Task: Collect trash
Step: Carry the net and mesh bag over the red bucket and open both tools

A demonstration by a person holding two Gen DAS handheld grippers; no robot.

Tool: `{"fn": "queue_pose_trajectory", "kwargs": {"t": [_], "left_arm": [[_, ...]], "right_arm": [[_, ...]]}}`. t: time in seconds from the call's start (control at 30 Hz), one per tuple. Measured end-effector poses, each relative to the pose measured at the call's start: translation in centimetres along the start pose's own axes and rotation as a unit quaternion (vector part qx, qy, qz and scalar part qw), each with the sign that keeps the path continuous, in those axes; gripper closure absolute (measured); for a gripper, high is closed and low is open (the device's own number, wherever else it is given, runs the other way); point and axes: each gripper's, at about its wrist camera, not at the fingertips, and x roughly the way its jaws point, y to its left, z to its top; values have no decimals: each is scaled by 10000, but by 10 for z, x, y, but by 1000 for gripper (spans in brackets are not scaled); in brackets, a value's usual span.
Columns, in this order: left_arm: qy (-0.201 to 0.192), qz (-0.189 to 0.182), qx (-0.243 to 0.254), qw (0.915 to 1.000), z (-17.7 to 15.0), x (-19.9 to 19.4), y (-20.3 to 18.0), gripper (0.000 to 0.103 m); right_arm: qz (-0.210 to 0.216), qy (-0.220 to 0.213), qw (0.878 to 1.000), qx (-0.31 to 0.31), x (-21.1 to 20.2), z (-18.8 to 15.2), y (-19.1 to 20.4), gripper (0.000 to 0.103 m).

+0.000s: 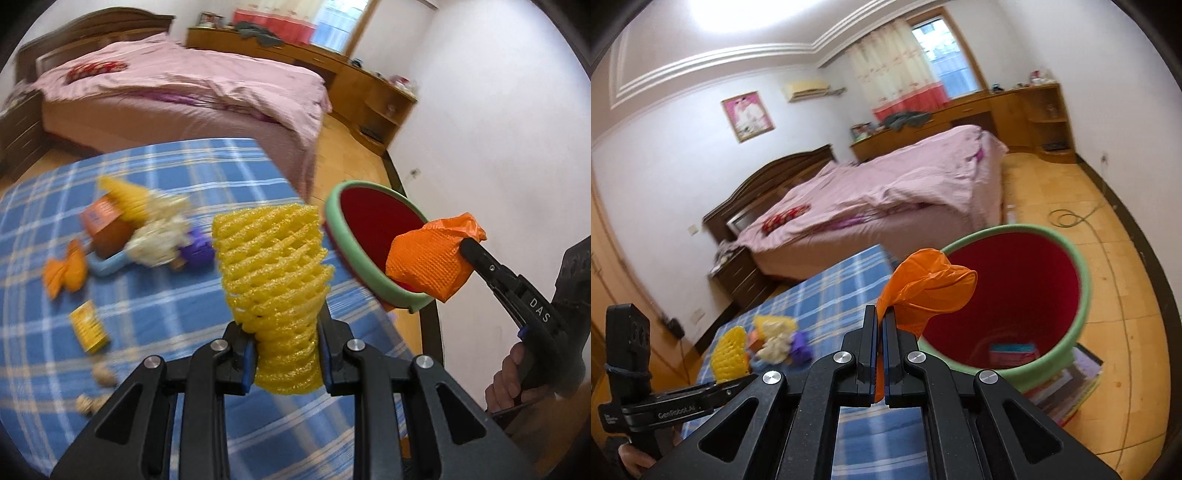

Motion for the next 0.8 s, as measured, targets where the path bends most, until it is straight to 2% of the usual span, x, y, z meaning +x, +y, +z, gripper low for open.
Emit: {"fn": "queue_pose_trajectory", "kwargs": {"t": [0.33, 0.67, 0.73, 0.8], "left_arm": [[344, -296, 685, 9966, 30, 74, -70, 78], [545, -423, 994, 9926, 49, 132, -108, 78], [545, -371, 1013, 9927, 50, 139, -112, 76], [545, -245, 1031, 9929, 51, 144, -115, 63]], "right_arm": [[-435, -31, 9981, 438, 10, 6, -67, 101], [-579, 133, 9955, 741, 31, 0, -114, 99], [-582, 153, 9951, 783, 33, -1, -121, 98], [-591, 171, 9948, 812, 35, -1, -126, 98]]}}
